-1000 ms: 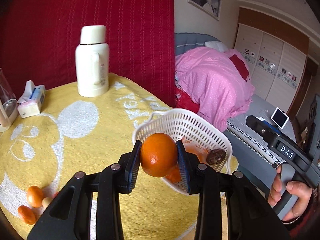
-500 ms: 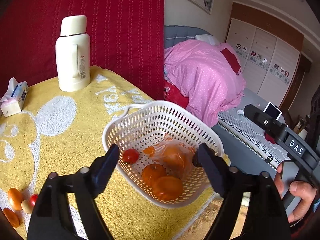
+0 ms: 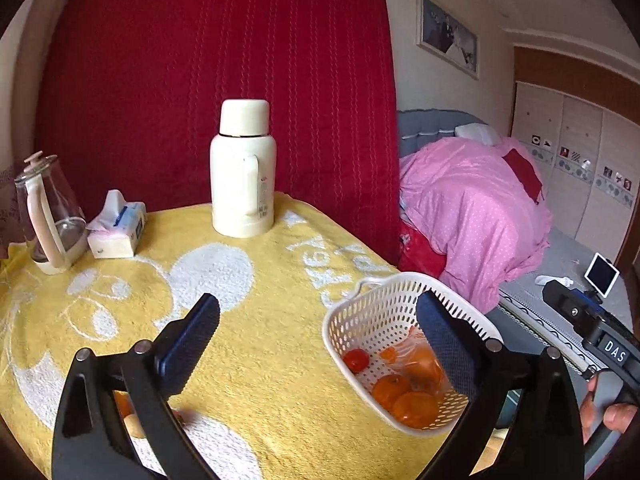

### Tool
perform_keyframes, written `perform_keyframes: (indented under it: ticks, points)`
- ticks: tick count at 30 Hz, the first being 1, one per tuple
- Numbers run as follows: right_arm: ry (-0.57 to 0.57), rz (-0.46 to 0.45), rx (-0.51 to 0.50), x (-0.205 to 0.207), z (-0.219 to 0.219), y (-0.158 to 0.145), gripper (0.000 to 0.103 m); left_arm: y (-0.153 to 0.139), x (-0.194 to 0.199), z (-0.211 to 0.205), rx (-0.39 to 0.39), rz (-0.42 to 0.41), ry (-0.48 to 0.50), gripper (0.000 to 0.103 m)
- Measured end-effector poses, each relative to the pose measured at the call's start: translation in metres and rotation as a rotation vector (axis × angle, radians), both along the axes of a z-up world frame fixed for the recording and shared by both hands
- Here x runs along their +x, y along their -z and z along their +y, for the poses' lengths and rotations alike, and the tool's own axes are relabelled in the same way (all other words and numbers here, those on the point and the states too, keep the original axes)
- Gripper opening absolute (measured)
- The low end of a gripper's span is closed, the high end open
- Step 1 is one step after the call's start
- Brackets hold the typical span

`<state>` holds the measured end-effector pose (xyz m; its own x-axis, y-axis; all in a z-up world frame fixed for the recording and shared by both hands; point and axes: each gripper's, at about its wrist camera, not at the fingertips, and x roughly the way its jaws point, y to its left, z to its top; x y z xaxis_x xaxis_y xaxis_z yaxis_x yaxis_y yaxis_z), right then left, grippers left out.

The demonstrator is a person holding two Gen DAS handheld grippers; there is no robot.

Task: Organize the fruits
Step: 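Carry the mandarin into the white basket and open the left tool, then move both open tools back over the remaining fruit on the towel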

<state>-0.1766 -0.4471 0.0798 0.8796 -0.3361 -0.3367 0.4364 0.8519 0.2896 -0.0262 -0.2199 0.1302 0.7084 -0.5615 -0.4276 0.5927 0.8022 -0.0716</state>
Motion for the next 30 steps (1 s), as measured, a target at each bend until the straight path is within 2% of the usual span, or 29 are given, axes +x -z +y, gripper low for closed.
perform_keyframes:
  ticks: [5,12,23,30]
  points:
    - [-0.033,0.006,-0.021,0.003,0.012,0.001,0.094,-0.001,0.005,0.016,-0.020,0.018,-0.006,0.098]
    - [-0.077,0.006,-0.040,0.006,0.031,0.002,0.094,-0.002,0.010,0.044,-0.037,0.023,-0.066,0.098]
    - [-0.220,0.015,-0.064,0.022,0.076,0.008,0.094,-0.005,0.027,0.123,-0.067,0.039,-0.237,0.098]
    - [-0.323,0.016,-0.027,0.044,0.109,0.013,0.094,0.001,0.040,0.177,-0.089,0.059,-0.354,0.098]
